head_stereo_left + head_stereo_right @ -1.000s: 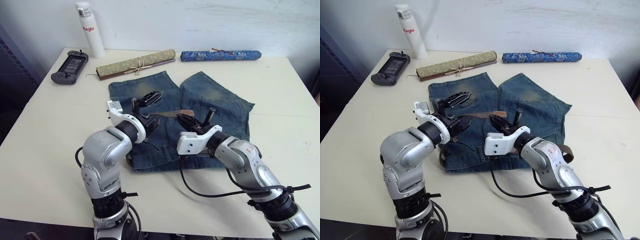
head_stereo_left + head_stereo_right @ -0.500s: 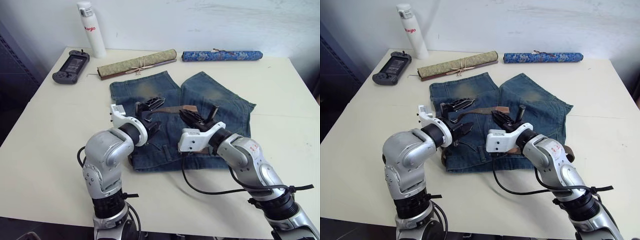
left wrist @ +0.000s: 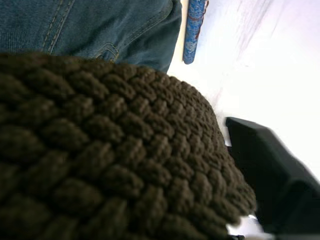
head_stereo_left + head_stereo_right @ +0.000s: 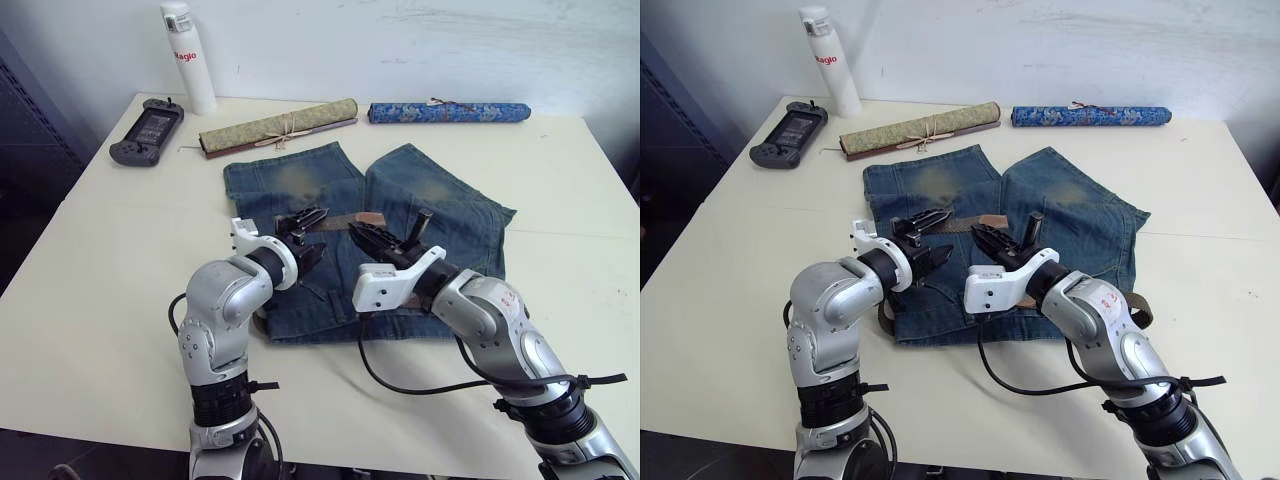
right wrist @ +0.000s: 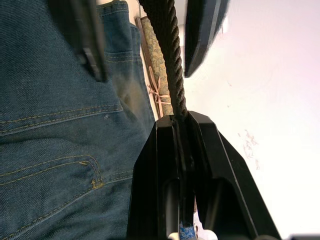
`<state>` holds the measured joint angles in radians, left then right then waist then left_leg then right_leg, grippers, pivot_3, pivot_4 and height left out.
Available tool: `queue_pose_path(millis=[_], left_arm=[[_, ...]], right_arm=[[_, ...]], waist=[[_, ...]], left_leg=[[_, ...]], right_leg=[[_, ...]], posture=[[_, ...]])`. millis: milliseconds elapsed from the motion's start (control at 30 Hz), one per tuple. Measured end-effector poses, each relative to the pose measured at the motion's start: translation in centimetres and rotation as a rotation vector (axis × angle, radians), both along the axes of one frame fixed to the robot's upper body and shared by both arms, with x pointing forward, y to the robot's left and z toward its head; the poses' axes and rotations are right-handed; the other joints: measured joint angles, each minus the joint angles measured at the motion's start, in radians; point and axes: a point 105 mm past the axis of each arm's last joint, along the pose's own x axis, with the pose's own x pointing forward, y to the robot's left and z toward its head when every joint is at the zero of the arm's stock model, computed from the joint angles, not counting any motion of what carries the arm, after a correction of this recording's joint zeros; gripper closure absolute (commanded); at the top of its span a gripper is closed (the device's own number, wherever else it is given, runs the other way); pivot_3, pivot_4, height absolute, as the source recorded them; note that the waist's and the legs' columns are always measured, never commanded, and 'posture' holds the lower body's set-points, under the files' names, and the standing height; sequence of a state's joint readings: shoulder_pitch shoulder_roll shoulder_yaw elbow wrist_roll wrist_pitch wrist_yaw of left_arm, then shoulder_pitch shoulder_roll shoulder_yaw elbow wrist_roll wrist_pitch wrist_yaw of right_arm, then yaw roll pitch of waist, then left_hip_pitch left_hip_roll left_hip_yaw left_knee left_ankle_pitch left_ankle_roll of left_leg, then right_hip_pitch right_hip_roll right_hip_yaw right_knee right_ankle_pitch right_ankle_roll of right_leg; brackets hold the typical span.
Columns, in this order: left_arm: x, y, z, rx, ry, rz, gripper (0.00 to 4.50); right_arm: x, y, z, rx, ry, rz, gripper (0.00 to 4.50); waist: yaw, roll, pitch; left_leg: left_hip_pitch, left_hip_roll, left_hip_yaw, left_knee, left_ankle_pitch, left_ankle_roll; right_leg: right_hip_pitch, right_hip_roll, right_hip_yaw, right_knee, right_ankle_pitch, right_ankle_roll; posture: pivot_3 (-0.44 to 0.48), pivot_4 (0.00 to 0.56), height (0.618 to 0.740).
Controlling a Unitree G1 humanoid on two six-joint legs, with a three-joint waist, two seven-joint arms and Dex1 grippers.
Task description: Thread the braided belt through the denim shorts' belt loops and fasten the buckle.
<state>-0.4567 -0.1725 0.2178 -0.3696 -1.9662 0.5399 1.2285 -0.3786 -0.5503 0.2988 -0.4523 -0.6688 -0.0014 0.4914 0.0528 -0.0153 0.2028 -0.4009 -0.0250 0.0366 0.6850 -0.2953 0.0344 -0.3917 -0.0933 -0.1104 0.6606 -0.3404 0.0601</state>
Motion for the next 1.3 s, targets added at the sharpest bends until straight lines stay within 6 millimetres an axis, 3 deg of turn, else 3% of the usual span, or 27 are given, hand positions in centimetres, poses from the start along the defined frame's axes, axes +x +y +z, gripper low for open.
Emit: queue_pose_path(millis=[133,267,433,500,533,600,800,1033,1300], left_arm=[[-0.1,0.0,0.2,-0.006,-0.017,0.001,4.45],[-0.1,0.1,0.2,-0.001,-0.033,-0.002,4.48],[-0.3,0.7,0.0,0.039,-0.09,-0.013,4.5],[-0.2,1.6,-0.9,0.066,-0.109,-0.01,4.5],[-0.1,2.2,-1.1,0.1,-0.143,-0.019,4.5],[-0.1,3.0,-0.8,0.145,-0.217,-0.033,4.5],[-0.3,6.6,-0.6,0.244,-0.38,-0.069,4.5],[-3.0,9.9,-3.7,0.408,-0.388,-0.202,4.5],[-4.1,9.1,-4.7,0.419,-0.354,-0.165,4.5]], right_arm=[[-0.1,0.1,-0.4,-0.002,0.026,0.006,4.5],[-0.1,0.2,-0.6,0.054,0.084,0.013,4.5],[-0.5,-0.5,0.0,0.117,0.123,0.021,2.52],[-0.7,-1.4,0.1,0.105,0.14,0.019,1.56],[-0.8,-2.1,0.0,0.111,0.172,0.018,0.84],[-1.0,-3.0,-0.4,0.124,0.233,0.024,0.05],[-0.9,-6.3,-0.8,0.209,0.485,0.045,0.02],[-0.8,-5.5,-0.2,0.376,0.827,0.129,0.02],[-2.0,-4.2,1.4,0.393,1.015,0.203,0.02]], waist=[[0.0,0.0,0.0],[0.0,0.0,0.0],[0.0,0.0,0.0],[0.0,0.0,0.0],[0.001,0.0,0.0],[0.0,0.0,0.0],[-0.007,0.0,0.0],[-0.026,0.0,0.0],[-0.022,0.001,0.001]], left_leg=[[0.0,0.0,0.0,0.0,0.0,0.0],[0.0,0.0,0.0,0.0,0.0,0.0],[0.0,0.0,0.0,0.0,0.0,0.0],[0.0,0.0,0.0,-0.001,0.0,0.0],[0.0,0.0,-0.001,-0.001,0.0,0.0],[0.0,0.0,0.0,-0.001,0.0,0.0],[0.001,0.001,0.0,-0.001,0.0,0.0],[0.001,0.002,-0.002,-0.002,-0.001,-0.001],[0.001,0.001,-0.002,-0.003,-0.003,-0.002]], right_leg=[[0.0,0.0,0.0,0.0,0.0,0.0],[0.0,0.0,0.0,0.0,0.0,0.0],[0.0,0.0,0.0,0.0,0.0,0.0],[0.0,0.0,0.0,0.0,0.0,0.0],[0.0,0.0,0.0,0.0,0.0,0.0],[0.0,0.0,0.0,0.0,0.0,0.0],[0.0,0.0,0.0,0.0,0.0,0.0],[0.0,0.0,0.0,0.0,-0.001,-0.002],[0.0,-0.002,-0.001,-0.002,-0.001,-0.001]], posture=[[0.0,0.15,0.686],[0.0,0.15,0.686],[0.0,0.15,0.686],[0.0,0.15,0.686],[0.0,0.15,0.686],[0.0,0.15,0.686],[0.0,0.15,0.686],[0.0,0.15,0.686],[0.0,0.15,0.686]])
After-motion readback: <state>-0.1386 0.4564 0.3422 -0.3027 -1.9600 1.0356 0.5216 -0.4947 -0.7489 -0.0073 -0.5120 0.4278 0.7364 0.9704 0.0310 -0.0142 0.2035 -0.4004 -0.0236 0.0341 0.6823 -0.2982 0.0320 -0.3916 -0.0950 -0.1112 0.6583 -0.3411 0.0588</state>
